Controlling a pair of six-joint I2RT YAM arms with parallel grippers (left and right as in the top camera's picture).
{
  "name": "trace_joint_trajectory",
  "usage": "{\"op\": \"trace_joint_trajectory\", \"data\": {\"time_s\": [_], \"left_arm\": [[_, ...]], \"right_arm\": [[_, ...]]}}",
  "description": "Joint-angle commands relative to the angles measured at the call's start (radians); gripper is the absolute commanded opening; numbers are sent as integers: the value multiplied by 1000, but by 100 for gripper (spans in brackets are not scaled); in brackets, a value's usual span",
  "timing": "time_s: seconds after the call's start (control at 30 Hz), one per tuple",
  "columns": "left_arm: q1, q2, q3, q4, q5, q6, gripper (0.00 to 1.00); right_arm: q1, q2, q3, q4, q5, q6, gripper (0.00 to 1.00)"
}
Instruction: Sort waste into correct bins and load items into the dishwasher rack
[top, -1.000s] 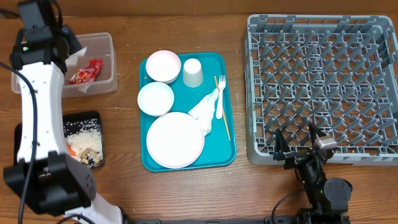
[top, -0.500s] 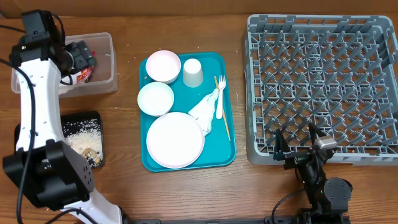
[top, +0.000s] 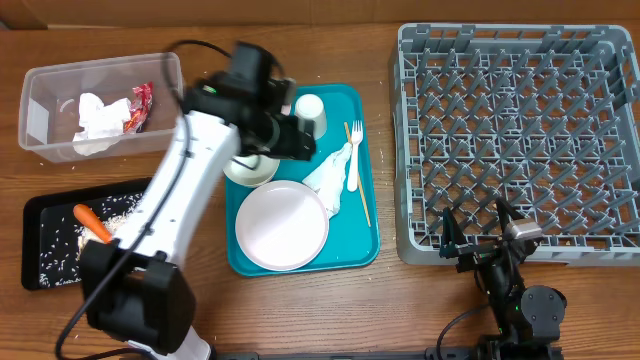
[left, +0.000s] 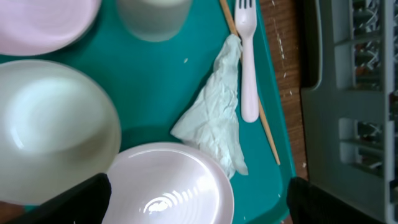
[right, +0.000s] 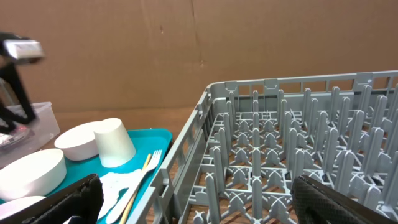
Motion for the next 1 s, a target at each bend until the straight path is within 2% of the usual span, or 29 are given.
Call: {"op": "trace_joint_trajectory", "data": {"time_s": [0.0, 0.2, 0.43, 0.6, 0.7, 0.83, 0.87, 0.97], "left_arm": [[-89, 53, -60, 65, -126, 0, 90], [-146, 162, -61, 153, -141, 87, 87], [-159, 285, -61, 185, -216, 97, 88], [-166, 339, -61, 187, -228, 115, 81], [-167, 340, -60, 188, -245, 114, 70], [-167, 336, -51, 176, -275, 112, 35], [-168, 333, -46, 171, -282, 105, 30], [-171, 322, -6, 138, -284, 71, 26]], "right_arm": [[5, -10, -10, 5, 3, -7, 100], [5, -10, -10, 5, 3, -7, 100], [5, -10, -10, 5, 3, -7, 100], [5, -10, -10, 5, 3, -7, 100], [5, -10, -10, 5, 3, -7, 100], [5, -10, -10, 5, 3, -7, 100], [5, -10, -10, 5, 3, -7, 100], [5, -10, -10, 5, 3, -7, 100]]}}
